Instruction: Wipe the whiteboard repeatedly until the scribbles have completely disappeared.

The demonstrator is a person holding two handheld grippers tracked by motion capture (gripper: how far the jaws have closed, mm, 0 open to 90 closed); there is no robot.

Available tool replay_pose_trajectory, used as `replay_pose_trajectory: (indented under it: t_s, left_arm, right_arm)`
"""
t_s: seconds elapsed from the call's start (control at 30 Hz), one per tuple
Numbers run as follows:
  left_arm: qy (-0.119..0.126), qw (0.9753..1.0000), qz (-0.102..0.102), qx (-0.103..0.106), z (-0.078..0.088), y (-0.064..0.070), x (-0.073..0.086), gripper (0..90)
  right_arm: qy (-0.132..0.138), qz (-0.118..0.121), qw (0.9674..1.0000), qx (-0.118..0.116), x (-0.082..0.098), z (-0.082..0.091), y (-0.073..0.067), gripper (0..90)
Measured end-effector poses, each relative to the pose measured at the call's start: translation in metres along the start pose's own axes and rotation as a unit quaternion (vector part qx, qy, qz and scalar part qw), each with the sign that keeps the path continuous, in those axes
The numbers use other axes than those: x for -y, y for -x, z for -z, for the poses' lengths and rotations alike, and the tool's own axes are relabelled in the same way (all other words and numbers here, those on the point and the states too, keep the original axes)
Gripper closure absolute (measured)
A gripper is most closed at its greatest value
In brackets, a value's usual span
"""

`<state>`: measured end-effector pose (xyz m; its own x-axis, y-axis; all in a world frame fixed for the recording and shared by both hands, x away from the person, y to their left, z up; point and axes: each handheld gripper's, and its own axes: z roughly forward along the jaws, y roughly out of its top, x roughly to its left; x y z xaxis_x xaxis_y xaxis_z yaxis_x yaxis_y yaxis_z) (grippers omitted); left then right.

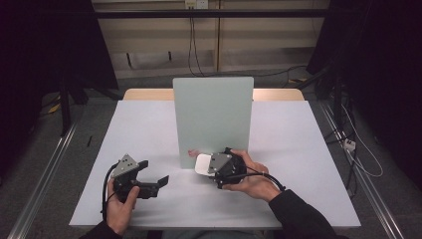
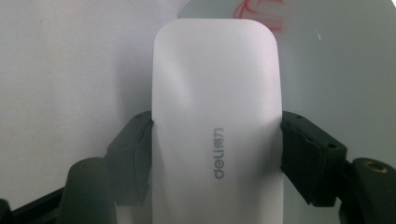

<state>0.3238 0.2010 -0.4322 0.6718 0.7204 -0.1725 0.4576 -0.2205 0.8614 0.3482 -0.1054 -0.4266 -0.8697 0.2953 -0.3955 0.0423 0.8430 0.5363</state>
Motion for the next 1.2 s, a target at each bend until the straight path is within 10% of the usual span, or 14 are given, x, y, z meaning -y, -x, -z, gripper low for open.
replay_pose_trajectory:
  t_s: [0.47, 0.9, 1.2]
  left_arm:
    - [0.001, 1.0000, 0.002, 0.001, 0.000, 0.000, 0.000, 4.2]
    - [0.002, 1.0000, 0.002, 0.000, 0.001, 0.000, 0.000, 4.2]
    - [0.002, 1.0000, 0.000, 0.000, 0.002, 0.000, 0.000, 4.2]
  right_arm:
    - [-0.005, 0.008, 0.9998, -0.015, -0.008, -0.009, -0.004, 30.5]
    - [0.026, -0.012, 0.9993, 0.024, -0.024, -0.001, 0.005, 31.3]
    - [0.005, 0.006, 1.0000, 0.000, -0.031, -0.017, -0.006, 31.4]
